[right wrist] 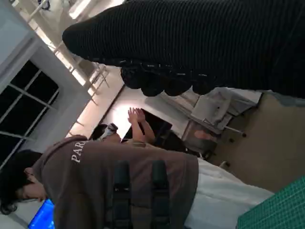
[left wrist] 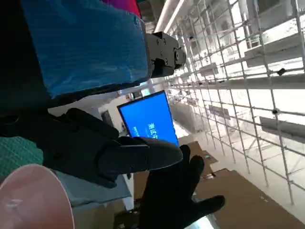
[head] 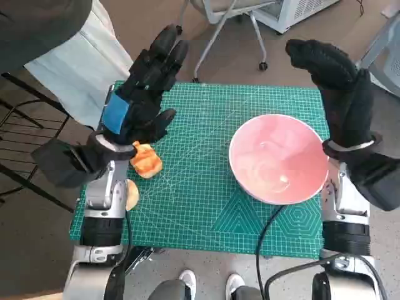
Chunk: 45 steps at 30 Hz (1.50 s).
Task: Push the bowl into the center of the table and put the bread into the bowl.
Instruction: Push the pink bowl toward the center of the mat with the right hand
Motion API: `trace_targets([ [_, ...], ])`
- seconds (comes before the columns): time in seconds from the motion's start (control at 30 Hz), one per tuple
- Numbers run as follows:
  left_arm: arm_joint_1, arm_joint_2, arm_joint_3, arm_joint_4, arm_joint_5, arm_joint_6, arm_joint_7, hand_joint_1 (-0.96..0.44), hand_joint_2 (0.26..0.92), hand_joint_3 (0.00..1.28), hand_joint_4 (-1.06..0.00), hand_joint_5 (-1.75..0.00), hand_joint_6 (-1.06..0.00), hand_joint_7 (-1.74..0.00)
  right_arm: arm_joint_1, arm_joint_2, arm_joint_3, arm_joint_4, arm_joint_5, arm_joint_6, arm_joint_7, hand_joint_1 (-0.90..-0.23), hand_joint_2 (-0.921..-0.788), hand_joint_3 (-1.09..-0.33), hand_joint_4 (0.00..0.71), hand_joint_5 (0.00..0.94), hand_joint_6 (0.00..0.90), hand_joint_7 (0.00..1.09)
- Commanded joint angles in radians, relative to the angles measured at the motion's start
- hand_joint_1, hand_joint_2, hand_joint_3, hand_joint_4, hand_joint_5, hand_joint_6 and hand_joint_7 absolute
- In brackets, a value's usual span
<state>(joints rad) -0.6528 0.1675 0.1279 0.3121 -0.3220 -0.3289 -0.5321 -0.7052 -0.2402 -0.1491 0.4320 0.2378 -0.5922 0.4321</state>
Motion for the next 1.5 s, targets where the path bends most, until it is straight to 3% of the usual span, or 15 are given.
trace_targets([
  [0.03, -0.034, 0.018, 0.001, 0.015, 0.017, -0.012, 0.002, -0.68, 0.921, 0.48, -0.08, -0.03, -0.11, -0.06, 0.013, 0.002, 0.008, 0.010, 0.001, 0.011, 0.011, -0.659, -0.921, -0.698, 0.150, 0.000, 0.070, 0.36],
  [0.57, -0.060, 0.032, 0.002, 0.051, 0.027, -0.037, 0.005, -0.70, 0.921, 0.50, -0.06, -0.01, -0.10, -0.09, 0.006, -0.005, 0.008, 0.017, 0.006, 0.012, 0.035, -0.653, -0.921, -0.704, 0.145, 0.000, 0.057, 0.38],
  [0.73, -0.059, 0.029, 0.002, 0.052, 0.030, -0.040, 0.018, -0.71, 0.921, 0.47, -0.04, 0.00, -0.01, -0.28, 0.005, -0.009, 0.006, 0.018, 0.006, 0.008, 0.039, -0.653, -0.921, -0.704, 0.140, 0.000, 0.052, 0.38],
  [1.03, -0.055, 0.021, -0.001, 0.052, 0.037, -0.048, 0.035, -0.71, 0.921, 0.45, -0.03, 0.00, 0.00, -0.29, 0.014, -0.021, -0.006, 0.022, 0.012, 0.001, 0.044, -0.652, -0.921, -0.702, 0.141, 0.001, 0.048, 0.39],
  [1.2, -0.050, 0.018, 0.002, 0.053, 0.037, -0.053, 0.035, -0.72, 0.921, 0.45, -0.03, 0.00, 0.00, -0.28, 0.021, -0.059, -0.049, 0.091, 0.040, -0.041, 0.074, -0.664, -0.921, -0.684, 0.157, 0.008, 0.056, 0.40],
  [1.3, -0.046, 0.017, 0.004, 0.051, 0.036, -0.058, 0.035, -0.72, 0.921, 0.45, -0.03, 0.00, 0.00, -0.28, 0.020, -0.089, -0.085, 0.175, 0.057, -0.087, 0.092, -0.670, -0.921, -0.670, 0.170, 0.005, 0.094, 0.34],
  [1.5, -0.035, 0.023, 0.010, 0.052, 0.036, -0.074, 0.031, -0.73, 0.921, 0.44, -0.03, 0.00, 0.00, -0.27, 0.014, -0.128, -0.156, 0.373, 0.017, -0.204, 0.007, -0.664, -0.921, -0.669, 0.169, 0.000, 0.120, 0.28],
])
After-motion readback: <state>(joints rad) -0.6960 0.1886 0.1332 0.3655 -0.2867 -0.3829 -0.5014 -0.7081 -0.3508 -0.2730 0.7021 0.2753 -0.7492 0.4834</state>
